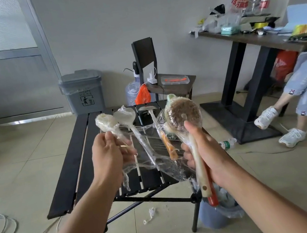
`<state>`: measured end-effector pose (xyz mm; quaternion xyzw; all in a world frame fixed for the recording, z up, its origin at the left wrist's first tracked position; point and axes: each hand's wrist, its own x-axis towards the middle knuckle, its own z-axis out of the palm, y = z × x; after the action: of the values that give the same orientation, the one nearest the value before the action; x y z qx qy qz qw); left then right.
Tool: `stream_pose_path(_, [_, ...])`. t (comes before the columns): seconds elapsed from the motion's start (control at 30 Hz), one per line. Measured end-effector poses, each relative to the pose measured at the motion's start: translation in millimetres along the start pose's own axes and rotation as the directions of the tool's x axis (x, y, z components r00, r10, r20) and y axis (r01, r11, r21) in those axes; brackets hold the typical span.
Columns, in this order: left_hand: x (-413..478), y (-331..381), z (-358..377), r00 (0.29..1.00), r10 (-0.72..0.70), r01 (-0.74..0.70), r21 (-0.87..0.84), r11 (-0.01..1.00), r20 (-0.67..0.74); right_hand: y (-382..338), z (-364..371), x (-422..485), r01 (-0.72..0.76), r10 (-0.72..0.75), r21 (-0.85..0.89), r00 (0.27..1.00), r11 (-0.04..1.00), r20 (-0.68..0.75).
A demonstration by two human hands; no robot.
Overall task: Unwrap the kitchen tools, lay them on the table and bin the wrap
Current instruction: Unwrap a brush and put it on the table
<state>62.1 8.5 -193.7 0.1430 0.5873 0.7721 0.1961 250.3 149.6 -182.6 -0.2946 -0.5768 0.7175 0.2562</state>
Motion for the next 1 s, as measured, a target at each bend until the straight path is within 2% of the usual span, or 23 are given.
stream_pose_path(0.13, [0,2,0,0.97,0.241,-0.227,0.219,0.949,-0.04,0,4,0,0.083,-0.08,-0.068,0.996,0.994,0.048])
stream_pose_path(0.2, [-3,5,2,0.937,0.349,-0.334,0.332,0.882,0.013,-1,3,0,0.095,-0.091,-0.084,0.995,0.992,0.051])
stream_pose_path(0.27, [-8,9,4,0.91,0.396,-0.413,0.379,0.828,0.124,-1,1,1,0.084,-0.082,-0.088,0.996,0.993,0.026])
stream_pose_path(0.37, [-12,14,6,0.893,0.289,-0.433,0.478,0.764,0.346,0,-3,3,0.083,-0.082,-0.027,0.996,0.996,0.031])
stream_pose_path(0.47, [-12,14,5,0.854,0.062,-0.442,0.657,0.611,0.517,-2,-9,7,0.101,-0.101,0.04,0.995,0.994,0.001])
stream_pose_path(0.53, [-11,9,6,0.858,0.05,-0.446,0.694,0.565,0.511,-3,-12,10,0.107,-0.106,0.066,0.994,0.992,-0.017])
stream_pose_path(0.7, [-5,9,4,0.844,0.241,-0.532,0.686,0.496,0.48,-7,-16,11,0.169,-0.172,-0.057,0.984,0.984,-0.052])
stream_pose_path(0.87, [4,17,-5,0.864,0.274,-0.501,0.667,0.551,0.423,-11,-28,13,0.135,-0.188,-0.234,0.957,0.963,-0.22])
stream_pose_path(1.0, [7,22,-11,0.871,0.284,-0.49,0.652,0.579,0.402,-16,-33,16,0.107,-0.163,-0.227,0.956,0.968,-0.244])
